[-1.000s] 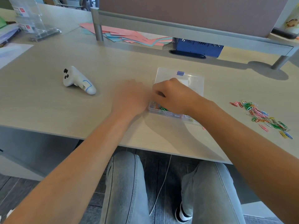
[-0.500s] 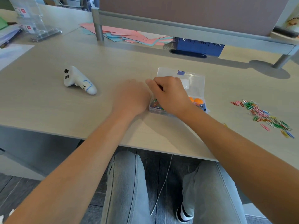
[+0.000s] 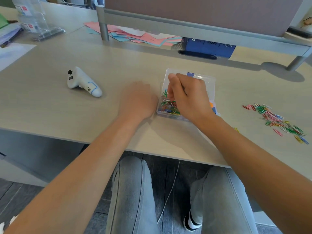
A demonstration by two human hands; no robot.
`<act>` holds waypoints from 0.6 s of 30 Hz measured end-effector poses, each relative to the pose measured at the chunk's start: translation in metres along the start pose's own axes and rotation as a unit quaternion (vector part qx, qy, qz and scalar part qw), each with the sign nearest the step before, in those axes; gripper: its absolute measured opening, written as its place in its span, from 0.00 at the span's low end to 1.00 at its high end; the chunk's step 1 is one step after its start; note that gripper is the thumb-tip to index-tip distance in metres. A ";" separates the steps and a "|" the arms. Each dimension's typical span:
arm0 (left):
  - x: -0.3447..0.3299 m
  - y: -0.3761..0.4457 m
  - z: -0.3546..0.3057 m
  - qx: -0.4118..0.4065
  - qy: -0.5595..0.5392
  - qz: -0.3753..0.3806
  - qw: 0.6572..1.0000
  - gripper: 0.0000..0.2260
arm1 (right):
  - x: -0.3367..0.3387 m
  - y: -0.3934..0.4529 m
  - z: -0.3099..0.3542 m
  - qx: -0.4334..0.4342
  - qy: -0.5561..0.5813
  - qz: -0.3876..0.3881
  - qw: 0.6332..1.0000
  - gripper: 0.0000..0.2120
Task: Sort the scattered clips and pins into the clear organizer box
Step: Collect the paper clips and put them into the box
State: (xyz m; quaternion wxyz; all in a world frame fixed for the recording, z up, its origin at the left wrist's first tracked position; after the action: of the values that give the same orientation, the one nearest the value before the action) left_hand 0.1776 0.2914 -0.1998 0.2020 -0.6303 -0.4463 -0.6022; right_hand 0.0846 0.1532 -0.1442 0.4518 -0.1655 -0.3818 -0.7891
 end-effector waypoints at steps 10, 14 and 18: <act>0.000 0.000 0.001 0.000 0.002 0.001 1.000 0.20 | 0.016 0.010 -0.021 -0.065 -0.117 0.079 0.988 0.14; 0.000 0.000 0.000 -0.001 0.005 0.000 1.000 0.21 | 0.009 0.020 -0.020 -0.065 -0.164 0.098 0.979 0.14; 0.000 0.000 0.000 0.000 0.006 0.001 1.000 0.21 | 0.000 0.035 -0.015 -0.105 -0.176 0.126 0.971 0.20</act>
State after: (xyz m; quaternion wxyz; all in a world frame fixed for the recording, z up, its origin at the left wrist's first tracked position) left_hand 0.1780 0.2913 -0.1995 0.2059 -0.6271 -0.4444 -0.6057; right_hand 0.1147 0.1312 -0.1382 0.4538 -0.3950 -0.3459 -0.7201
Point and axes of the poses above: each hand's wrist, its own y-axis towards the middle knuckle, its own x-axis out of the back of the hand, z = x × y, the point moved 1 cm from there along y, towards the middle knuckle, and after that the axes turned 10 degrees about -x, right-handed, at the moved point
